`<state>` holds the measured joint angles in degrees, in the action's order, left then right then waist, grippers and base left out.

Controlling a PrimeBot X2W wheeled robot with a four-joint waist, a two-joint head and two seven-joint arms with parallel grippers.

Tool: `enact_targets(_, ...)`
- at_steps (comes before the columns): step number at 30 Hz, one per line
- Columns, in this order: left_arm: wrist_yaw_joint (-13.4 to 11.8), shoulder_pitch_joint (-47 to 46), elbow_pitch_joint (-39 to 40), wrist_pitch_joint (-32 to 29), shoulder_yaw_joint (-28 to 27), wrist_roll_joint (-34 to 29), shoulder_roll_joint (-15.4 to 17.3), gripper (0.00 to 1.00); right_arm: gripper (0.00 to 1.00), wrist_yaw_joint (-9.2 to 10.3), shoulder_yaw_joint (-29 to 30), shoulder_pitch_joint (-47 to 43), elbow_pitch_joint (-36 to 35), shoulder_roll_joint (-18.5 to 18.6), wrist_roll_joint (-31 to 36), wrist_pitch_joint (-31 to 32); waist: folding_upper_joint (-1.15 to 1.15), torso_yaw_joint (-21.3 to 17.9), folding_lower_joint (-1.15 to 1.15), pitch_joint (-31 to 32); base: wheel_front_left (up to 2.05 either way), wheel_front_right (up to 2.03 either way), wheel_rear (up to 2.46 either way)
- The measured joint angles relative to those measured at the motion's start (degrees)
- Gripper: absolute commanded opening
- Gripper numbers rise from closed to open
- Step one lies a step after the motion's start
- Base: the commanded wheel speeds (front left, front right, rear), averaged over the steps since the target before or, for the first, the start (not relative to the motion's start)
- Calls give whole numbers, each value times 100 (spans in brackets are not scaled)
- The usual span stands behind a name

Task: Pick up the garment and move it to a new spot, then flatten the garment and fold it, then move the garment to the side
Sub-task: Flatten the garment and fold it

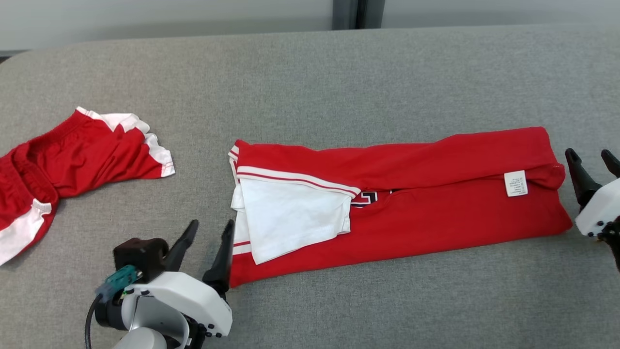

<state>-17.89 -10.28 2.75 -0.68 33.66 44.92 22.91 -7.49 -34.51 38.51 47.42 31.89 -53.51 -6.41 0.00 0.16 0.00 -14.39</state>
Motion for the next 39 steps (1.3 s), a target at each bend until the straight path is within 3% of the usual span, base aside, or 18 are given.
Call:
enact_targets(7,-448,205,-185,1010,-397,-215,-294,100,100,0,-105,-193,-32,-527,302,-678,0,-77,0,343,0,0,0)
enact_targets(14,-547,315,-256,1430,-439,-527,-456,100,100,0,-21,-653,-246,-962,710,-849,0,-113,0,710,0,0,0)
enact_targets(17,-542,406,-257,1496,-494,-667,-541,100,100,0,434,-872,-570,-1093,1116,-862,0,-133,0,839,0,0,0)
enact_targets(23,-421,621,-301,1552,-786,-1021,-736,100,100,0,1538,-1686,-1391,-1508,2242,-875,0,-205,0,1042,0,0,0)
enact_targets(28,-176,867,-271,1558,-1038,-1588,-949,100,100,0,2174,-2407,-2067,-1866,2974,-873,0,-241,0,1217,0,0,0)
enact_targets(39,292,1450,-286,1558,-1564,-2571,-1467,100,100,0,2953,-3662,-3234,-2512,3699,-875,0,-160,0,1547,0,0,0)
